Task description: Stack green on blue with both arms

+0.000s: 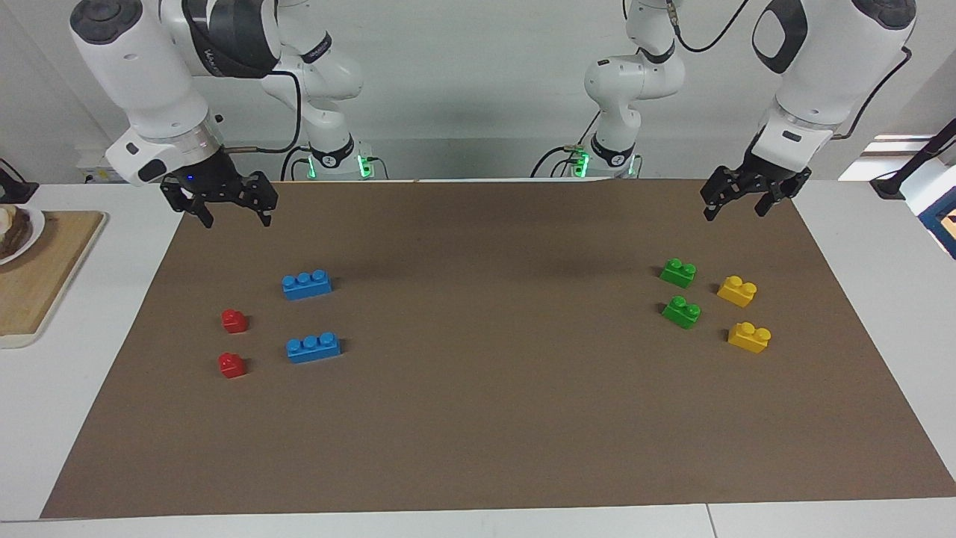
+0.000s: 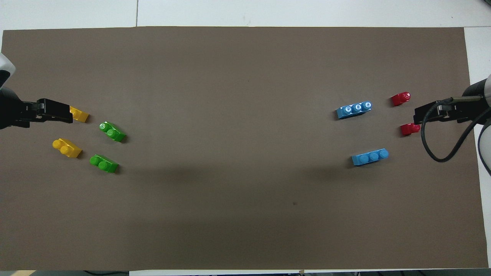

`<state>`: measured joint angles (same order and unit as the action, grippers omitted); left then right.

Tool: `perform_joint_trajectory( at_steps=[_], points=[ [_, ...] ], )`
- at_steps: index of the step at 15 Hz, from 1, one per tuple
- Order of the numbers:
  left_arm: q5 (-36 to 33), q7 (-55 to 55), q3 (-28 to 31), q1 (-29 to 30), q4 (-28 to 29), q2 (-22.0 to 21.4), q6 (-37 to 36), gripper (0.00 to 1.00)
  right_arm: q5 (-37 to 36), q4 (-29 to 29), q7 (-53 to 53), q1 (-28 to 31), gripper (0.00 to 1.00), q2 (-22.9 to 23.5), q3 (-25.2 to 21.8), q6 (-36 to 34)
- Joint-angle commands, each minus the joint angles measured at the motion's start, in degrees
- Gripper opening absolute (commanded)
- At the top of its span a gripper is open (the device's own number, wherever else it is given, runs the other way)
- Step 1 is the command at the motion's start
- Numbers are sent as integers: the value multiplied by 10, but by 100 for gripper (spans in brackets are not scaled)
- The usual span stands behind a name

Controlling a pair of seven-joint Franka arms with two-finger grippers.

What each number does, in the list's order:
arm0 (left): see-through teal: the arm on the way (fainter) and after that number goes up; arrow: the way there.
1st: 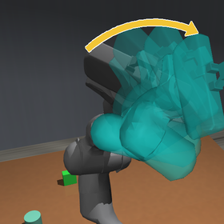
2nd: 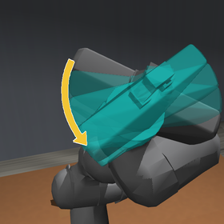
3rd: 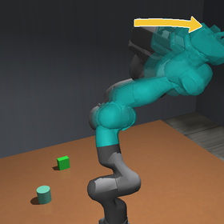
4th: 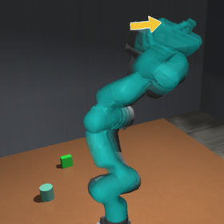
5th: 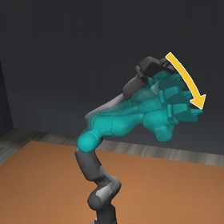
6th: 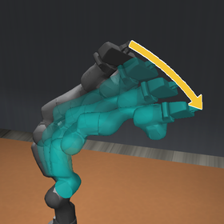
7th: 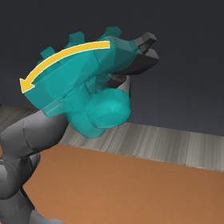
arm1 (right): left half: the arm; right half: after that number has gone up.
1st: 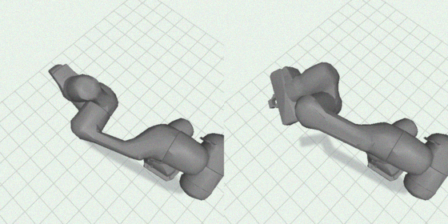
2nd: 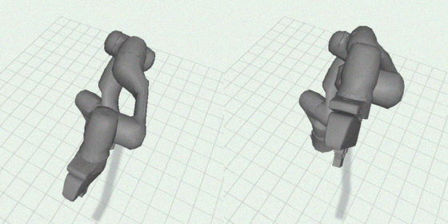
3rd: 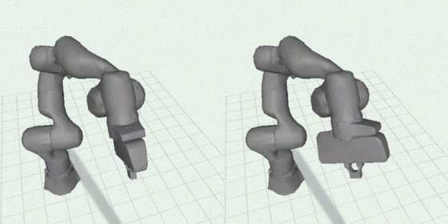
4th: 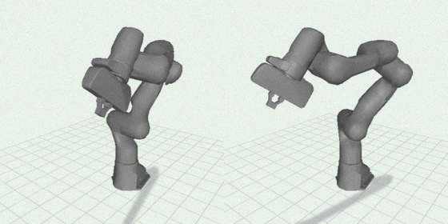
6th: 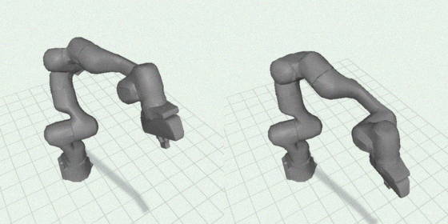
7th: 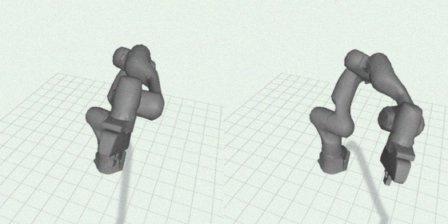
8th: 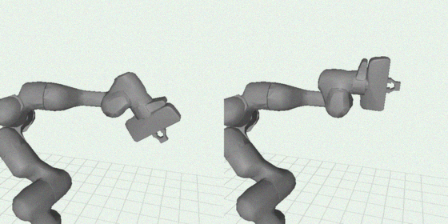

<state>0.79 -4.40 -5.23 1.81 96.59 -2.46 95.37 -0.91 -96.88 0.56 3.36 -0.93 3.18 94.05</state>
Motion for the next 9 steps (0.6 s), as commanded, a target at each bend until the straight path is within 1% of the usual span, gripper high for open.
perform_joint_trajectory(
  at_steps=[1,3,6,9],
  points=[
    [7,-5,4,-5,2,-8,5,100,-1,-12,5,4,100,-9,3,1],
    [7,-5,4,-5,3,-8,5,100,11,-11,-21,6,100,-8,3,0],
    [7,-5,4,-5,3,-8,5,100,13,-11,-18,5,100,-9,3,-8],
    [7,-5,5,-5,4,-8,5,100,13,-9,-17,15,100,-8,2,6]
  ],
)
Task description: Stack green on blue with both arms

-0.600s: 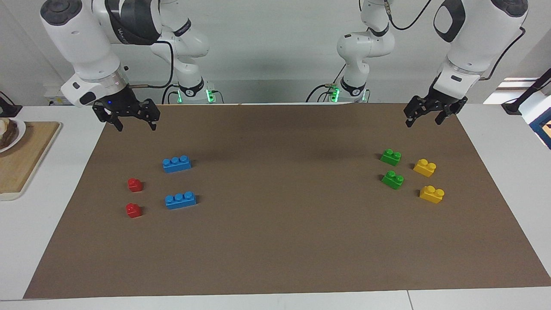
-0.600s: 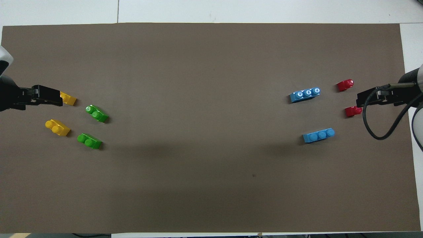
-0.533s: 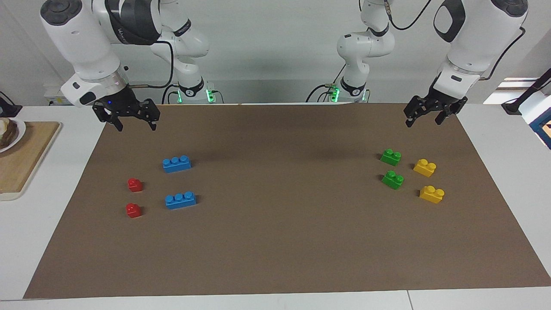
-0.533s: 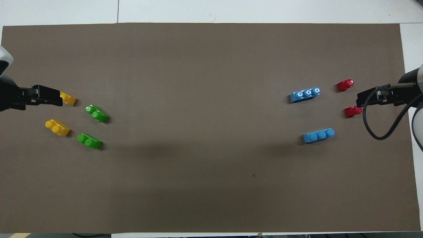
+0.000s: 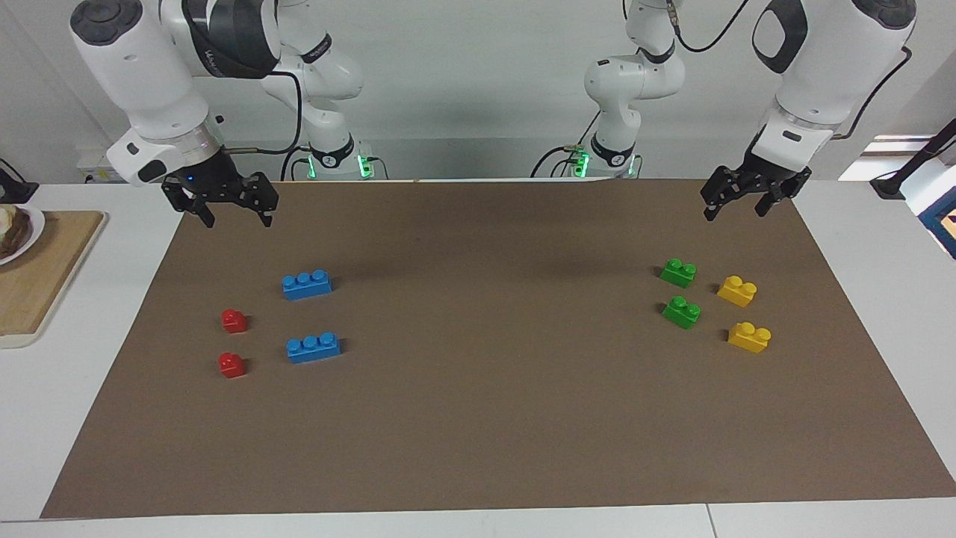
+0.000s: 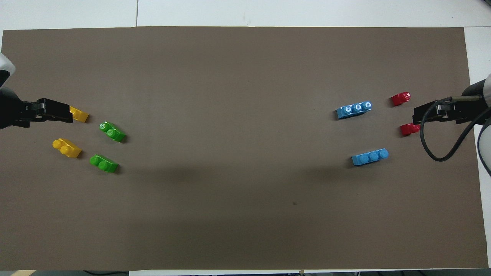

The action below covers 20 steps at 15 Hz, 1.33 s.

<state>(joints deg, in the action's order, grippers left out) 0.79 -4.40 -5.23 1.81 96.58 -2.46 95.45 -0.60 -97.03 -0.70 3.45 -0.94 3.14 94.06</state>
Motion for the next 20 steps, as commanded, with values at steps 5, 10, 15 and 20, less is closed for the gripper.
perform_joint_trajectory(
  at_steps=[5,10,15,20],
  points=[
    [7,-11,6,2,16,-11,18,100,11,-26,-87,12,96,-12,5,45],
    [7,-120,5,3,115,-52,101,100,39,-31,-326,11,95,-1,8,55],
    [8,-216,7,5,192,-59,165,100,174,-29,-627,21,94,28,7,50],
    [7,-396,7,5,230,-7,255,100,241,-11,-666,47,94,98,5,71]
  ],
)
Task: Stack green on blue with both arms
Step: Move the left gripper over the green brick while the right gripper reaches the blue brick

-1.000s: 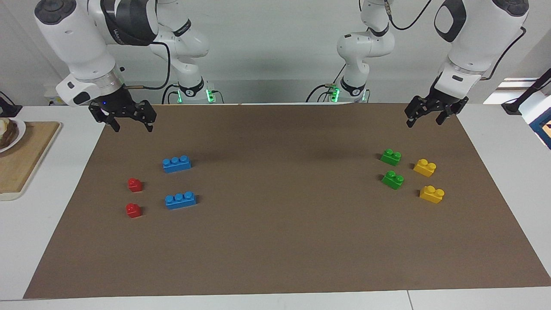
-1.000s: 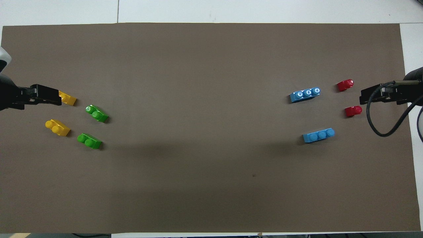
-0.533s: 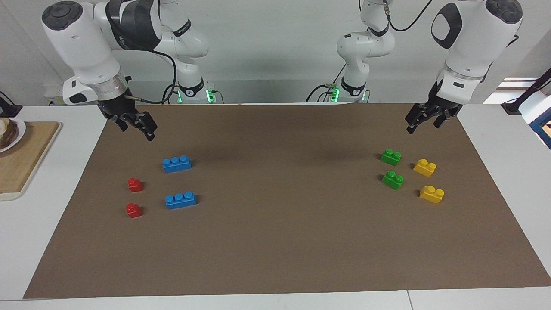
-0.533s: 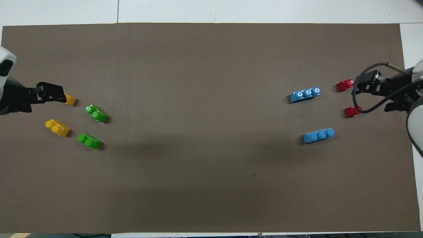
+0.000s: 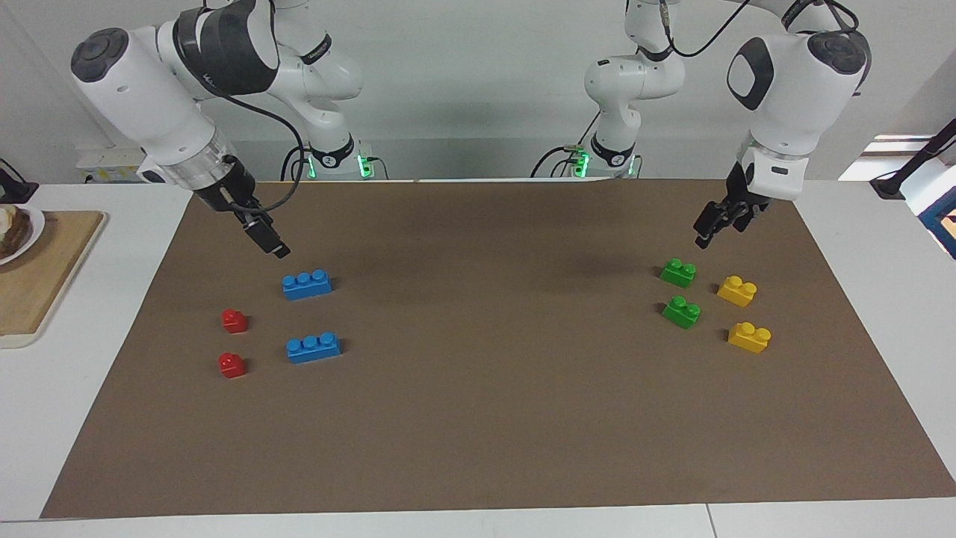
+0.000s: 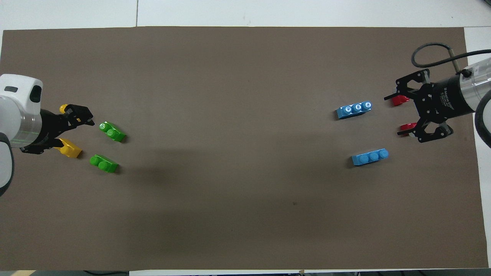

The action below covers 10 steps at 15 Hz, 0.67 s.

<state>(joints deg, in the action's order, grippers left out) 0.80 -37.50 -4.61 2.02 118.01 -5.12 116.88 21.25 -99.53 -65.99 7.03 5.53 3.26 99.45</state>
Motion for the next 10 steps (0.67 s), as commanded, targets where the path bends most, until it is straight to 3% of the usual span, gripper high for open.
perform_joint_trajectory(
  at_steps=[1,10],
  points=[
    [7,-91,0,3,16,34,59,100,25,16,-10,17,94,48,3,27],
    [8,-101,0,21,17,131,164,100,31,57,18,22,94,151,7,79]
  ],
)
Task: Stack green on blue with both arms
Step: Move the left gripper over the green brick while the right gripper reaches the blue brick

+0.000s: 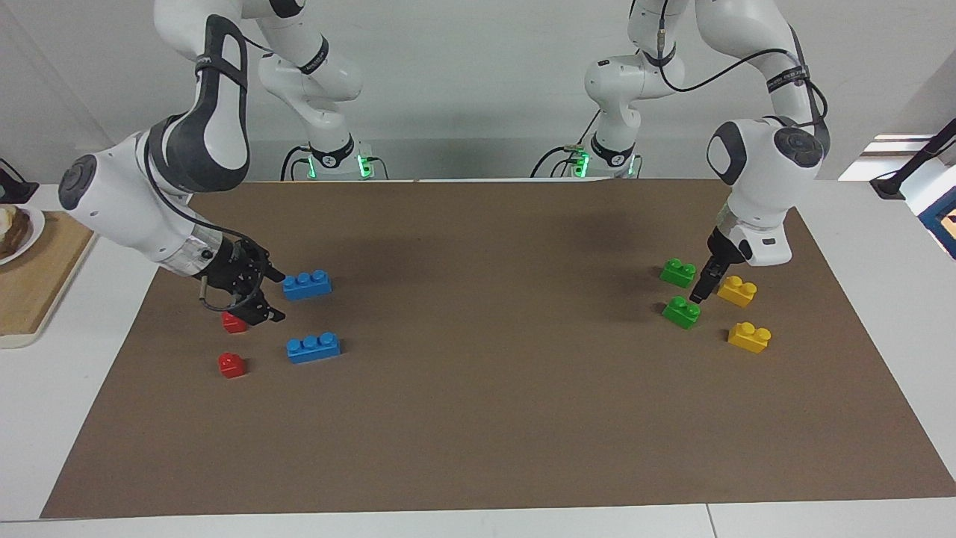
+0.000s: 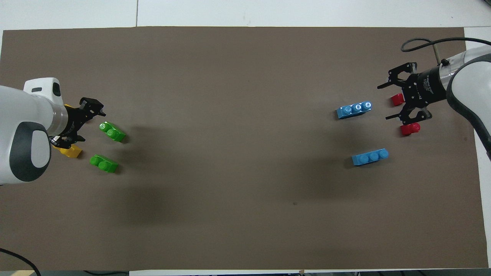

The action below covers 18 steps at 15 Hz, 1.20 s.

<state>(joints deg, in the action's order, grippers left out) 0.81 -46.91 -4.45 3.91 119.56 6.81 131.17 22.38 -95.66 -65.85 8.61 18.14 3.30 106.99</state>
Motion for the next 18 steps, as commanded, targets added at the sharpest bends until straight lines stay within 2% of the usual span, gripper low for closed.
perform_joint_trajectory(
  at_steps=[1,4,10,15,18],
  points=[
    [8,-9,-1,1,1,17,27,100,30,18,28,7,94,33,6,4],
    [7,-38,-1,1,1,39,52,100,29,21,44,7,94,57,5,8],
    [7,-52,-1,1,1,72,73,100,34,21,70,2,94,90,6,64],
    [8,-53,-1,1,5,76,71,100,35,13,92,-1,94,104,6,95],
    [8,-55,-1,1,13,77,74,94,36,-7,108,-3,94,110,7,114]
  ],
)
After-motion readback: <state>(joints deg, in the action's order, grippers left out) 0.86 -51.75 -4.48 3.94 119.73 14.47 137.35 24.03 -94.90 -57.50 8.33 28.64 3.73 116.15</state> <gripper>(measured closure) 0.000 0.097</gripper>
